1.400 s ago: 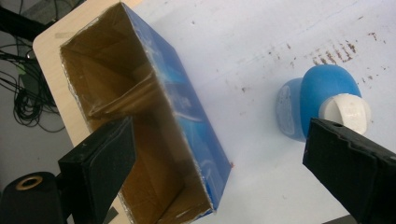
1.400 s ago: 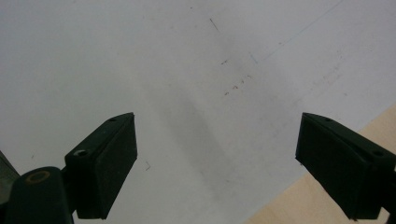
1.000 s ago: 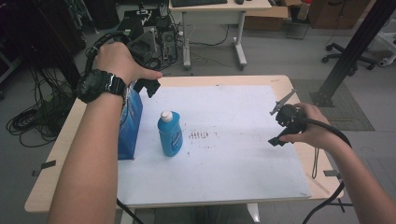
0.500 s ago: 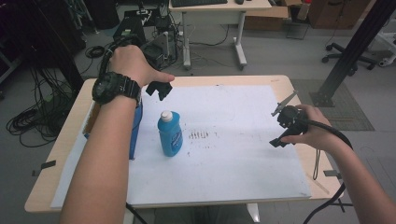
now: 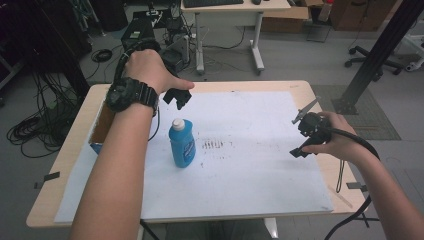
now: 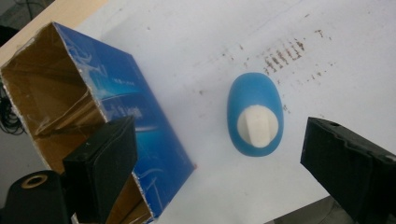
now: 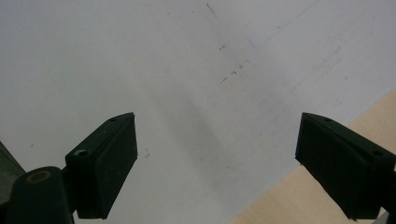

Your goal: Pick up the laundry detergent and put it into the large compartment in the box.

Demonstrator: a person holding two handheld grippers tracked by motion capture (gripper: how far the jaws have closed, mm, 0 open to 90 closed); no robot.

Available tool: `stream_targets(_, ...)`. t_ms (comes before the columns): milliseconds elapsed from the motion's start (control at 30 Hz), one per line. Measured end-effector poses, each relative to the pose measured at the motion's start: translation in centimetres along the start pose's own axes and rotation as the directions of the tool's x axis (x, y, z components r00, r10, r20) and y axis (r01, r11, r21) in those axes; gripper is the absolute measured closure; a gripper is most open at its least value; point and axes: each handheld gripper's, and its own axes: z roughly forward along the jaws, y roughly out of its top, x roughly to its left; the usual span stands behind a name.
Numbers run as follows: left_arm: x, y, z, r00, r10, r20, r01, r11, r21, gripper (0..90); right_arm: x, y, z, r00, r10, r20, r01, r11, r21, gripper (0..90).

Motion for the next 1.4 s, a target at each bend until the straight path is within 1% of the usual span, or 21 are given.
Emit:
stream_targets(67, -0.1, 0.0, 0.0, 0.9999, 0.008, 0.006, -0.008, 1.0000, 0.005, 11.3, 0.1, 0.0, 0.0, 1.0000, -0.003, 0.002, 0.003, 1.000, 0.003, 12.9)
stream_targets(133, -0.2, 0.0, 0.1, 0.9999, 0.006, 0.009, -0.006, 1.0000, 0.002, 11.3, 0.2, -0.1, -0.1, 1.0000, -0.004, 0.002, 0.004, 1.000, 0.004, 12.9)
stream_targets(367, -0.7, 0.1, 0.3, 0.9997, 0.013, 0.020, -0.013, 0.9998, 0.014, 11.4, 0.2, -0.2, -0.2, 1.0000, -0.006, 0.002, 0.006, 1.000, 0.004, 12.9)
stream_targets(467, -0.9, 0.2, 0.5, 0.9997, 0.012, 0.021, -0.013, 0.9998, 0.017, 11.4, 0.2, -0.2, -0.2, 1.0000, -0.006, 0.001, 0.006, 1.000, 0.006, 12.9)
stream_targets(500, -0.9, 0.2, 0.5, 0.9995, 0.023, 0.021, -0.023, 0.9994, 0.026, 11.4, 0.2, -0.2, -0.1, 1.0000, -0.005, 0.000, 0.005, 1.000, 0.005, 12.9)
stream_targets(567, -1.1, 0.3, 0.7, 0.9996, 0.017, 0.025, -0.017, 0.9996, 0.022, 11.4, 0.2, -0.2, 0.0, 1.0000, -0.003, -0.003, 0.003, 1.000, 0.008, 12.9)
stream_targets(700, -1.2, 0.4, 0.9, 0.9993, 0.025, 0.027, -0.026, 0.9992, 0.032, 11.4, 0.2, -0.2, 0.1, 1.0000, -0.005, -0.005, 0.005, 1.000, 0.014, 12.9)
stream_targets(967, -1.3, 0.3, 1.7, 0.9993, 0.010, 0.037, -0.011, 0.9991, 0.040, 11.4, 0.2, -0.3, 0.4, 1.0000, -0.005, -0.007, 0.005, 1.000, 0.019, 12.9)
stream_targets(1400, -1.5, 0.2, 2.8, 0.9990, 0.007, 0.044, -0.010, 0.9979, 0.064, 11.8, 0.3, -0.3, 0.6, 0.9999, -0.005, -0.011, 0.005, 1.000, 0.025, 12.9)
